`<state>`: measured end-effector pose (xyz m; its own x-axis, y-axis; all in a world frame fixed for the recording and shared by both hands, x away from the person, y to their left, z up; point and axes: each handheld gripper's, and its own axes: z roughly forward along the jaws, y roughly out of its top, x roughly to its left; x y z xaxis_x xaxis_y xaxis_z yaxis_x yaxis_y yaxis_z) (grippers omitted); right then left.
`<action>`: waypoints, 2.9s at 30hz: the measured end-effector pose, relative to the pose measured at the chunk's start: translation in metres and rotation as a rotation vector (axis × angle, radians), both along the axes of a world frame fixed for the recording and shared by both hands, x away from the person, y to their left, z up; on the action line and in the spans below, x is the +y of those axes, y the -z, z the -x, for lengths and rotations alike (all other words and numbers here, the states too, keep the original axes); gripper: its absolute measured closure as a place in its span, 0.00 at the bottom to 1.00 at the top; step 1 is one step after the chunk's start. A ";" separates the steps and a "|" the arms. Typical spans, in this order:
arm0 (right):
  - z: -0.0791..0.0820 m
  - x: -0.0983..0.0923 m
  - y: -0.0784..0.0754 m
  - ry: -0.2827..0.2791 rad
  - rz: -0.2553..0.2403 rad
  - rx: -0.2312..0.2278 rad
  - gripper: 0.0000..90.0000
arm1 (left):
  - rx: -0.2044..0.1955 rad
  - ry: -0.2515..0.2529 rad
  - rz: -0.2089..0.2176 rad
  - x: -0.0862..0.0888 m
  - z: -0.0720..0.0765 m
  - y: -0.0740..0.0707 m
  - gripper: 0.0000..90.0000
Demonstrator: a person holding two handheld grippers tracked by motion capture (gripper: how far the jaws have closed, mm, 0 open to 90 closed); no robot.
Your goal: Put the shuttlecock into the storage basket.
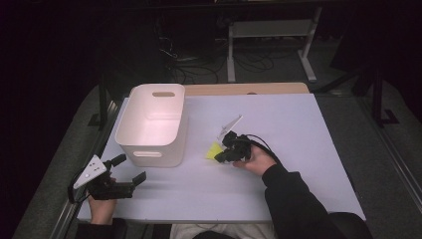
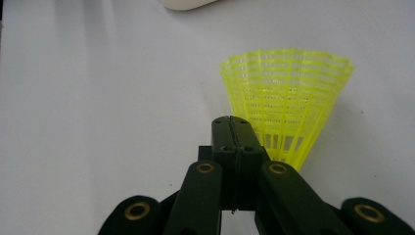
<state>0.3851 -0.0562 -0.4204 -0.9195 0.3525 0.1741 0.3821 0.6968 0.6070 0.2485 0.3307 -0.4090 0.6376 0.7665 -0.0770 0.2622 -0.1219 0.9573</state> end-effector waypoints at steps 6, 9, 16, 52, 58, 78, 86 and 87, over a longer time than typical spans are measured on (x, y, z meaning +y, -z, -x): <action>0.002 -0.003 -0.005 -0.003 -0.003 -0.008 0.98 | 0.000 0.000 0.000 0.000 0.000 0.000 0.00; 0.004 -0.005 -0.010 -0.001 -0.006 -0.015 0.98 | 0.000 0.000 -0.002 0.000 0.000 0.000 0.00; 0.006 -0.009 -0.020 0.000 -0.013 -0.032 0.97 | 0.000 0.000 -0.001 0.000 0.000 0.000 0.00; 0.002 -0.019 -0.042 0.100 0.016 -0.077 0.14 | 0.000 -0.001 0.001 0.000 0.000 0.000 0.00; 0.000 -0.015 -0.035 0.095 0.044 -0.070 0.00 | -0.001 -0.001 0.000 0.000 0.000 0.000 0.00; -0.006 -0.018 -0.008 0.092 0.036 -0.013 0.00 | 0.000 -0.001 -0.001 0.000 0.000 0.000 0.00; -0.006 -0.017 -0.002 0.077 0.044 -0.016 0.00 | -0.001 0.000 -0.001 0.000 0.000 0.000 0.00; -0.006 -0.018 -0.002 0.074 0.044 -0.015 0.02 | -0.001 0.000 0.001 0.000 0.000 0.000 0.00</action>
